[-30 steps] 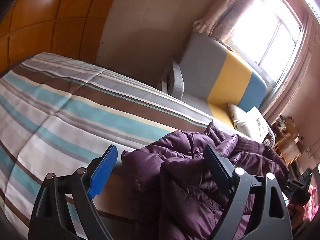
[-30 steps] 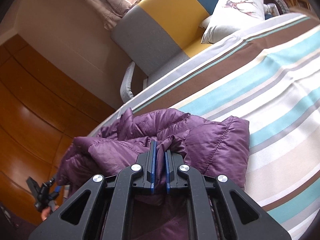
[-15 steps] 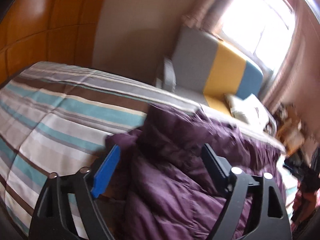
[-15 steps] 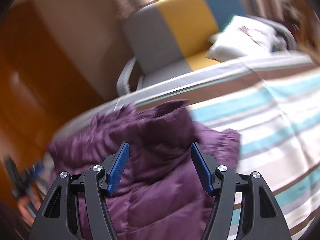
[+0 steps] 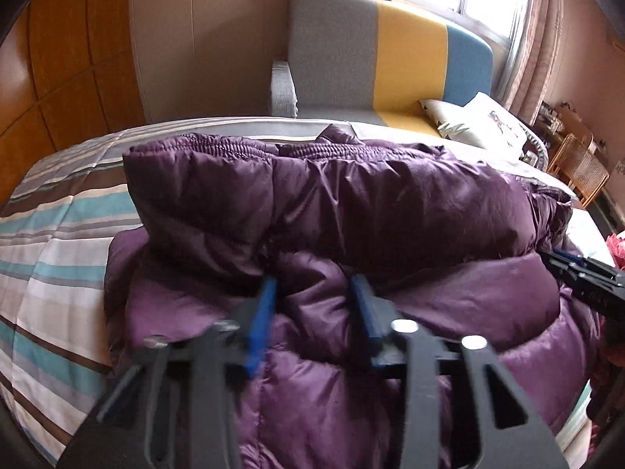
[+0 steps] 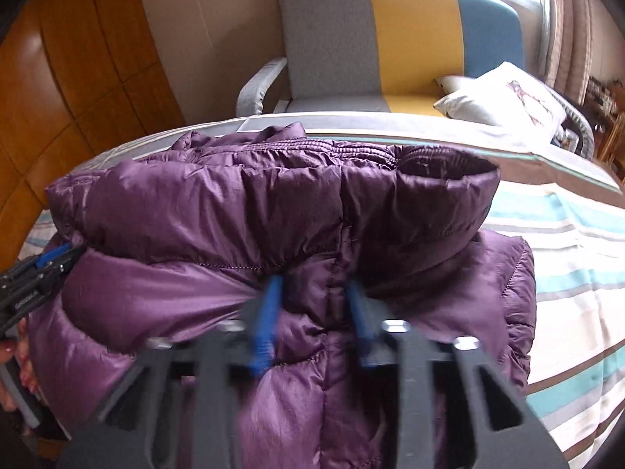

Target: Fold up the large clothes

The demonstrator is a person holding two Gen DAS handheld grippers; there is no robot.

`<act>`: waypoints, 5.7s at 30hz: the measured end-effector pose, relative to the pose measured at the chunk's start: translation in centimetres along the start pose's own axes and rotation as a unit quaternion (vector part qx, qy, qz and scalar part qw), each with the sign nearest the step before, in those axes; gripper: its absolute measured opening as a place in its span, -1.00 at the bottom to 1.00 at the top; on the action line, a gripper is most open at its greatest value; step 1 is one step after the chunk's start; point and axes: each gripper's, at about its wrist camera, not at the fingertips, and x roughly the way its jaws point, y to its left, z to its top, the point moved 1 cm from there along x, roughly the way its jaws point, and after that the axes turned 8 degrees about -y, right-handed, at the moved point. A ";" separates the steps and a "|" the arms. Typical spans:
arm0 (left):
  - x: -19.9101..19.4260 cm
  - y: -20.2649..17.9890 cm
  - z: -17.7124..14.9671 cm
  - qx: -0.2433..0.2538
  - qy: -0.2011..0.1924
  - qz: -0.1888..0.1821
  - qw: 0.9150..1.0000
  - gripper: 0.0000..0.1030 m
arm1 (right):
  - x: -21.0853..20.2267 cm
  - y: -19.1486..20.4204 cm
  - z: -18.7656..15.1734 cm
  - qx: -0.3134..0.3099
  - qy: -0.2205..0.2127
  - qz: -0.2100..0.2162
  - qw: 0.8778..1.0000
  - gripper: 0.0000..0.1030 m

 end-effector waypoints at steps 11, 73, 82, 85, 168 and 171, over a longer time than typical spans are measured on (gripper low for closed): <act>-4.5 0.3 3.5 -0.001 -0.047 -0.008 0.999 -0.91 | -3.6 0.2 4.1 -0.004 -0.045 0.022 0.999 -0.89; 2.8 4.2 -0.9 -0.035 -0.024 0.023 0.999 0.09 | 3.3 -1.7 0.7 0.000 -0.044 -0.068 0.997 -0.11; -1.1 3.9 -2.2 -0.036 -0.059 0.023 0.997 0.67 | 1.6 -1.1 0.9 -0.003 -0.036 -0.073 0.997 -0.06; -2.5 4.1 -2.9 -0.041 -0.067 0.026 0.997 0.67 | 0.6 -0.8 0.6 0.000 -0.040 -0.073 0.997 -0.06; -6.8 6.8 -3.7 -0.295 -0.104 -0.071 0.947 -0.68 | -0.7 11.6 -5.1 -0.032 0.005 0.018 0.999 -0.89; -8.3 5.8 -2.9 -0.268 -0.127 -0.077 0.952 -0.69 | -2.6 10.4 -4.5 -0.001 -0.021 0.046 0.999 -0.89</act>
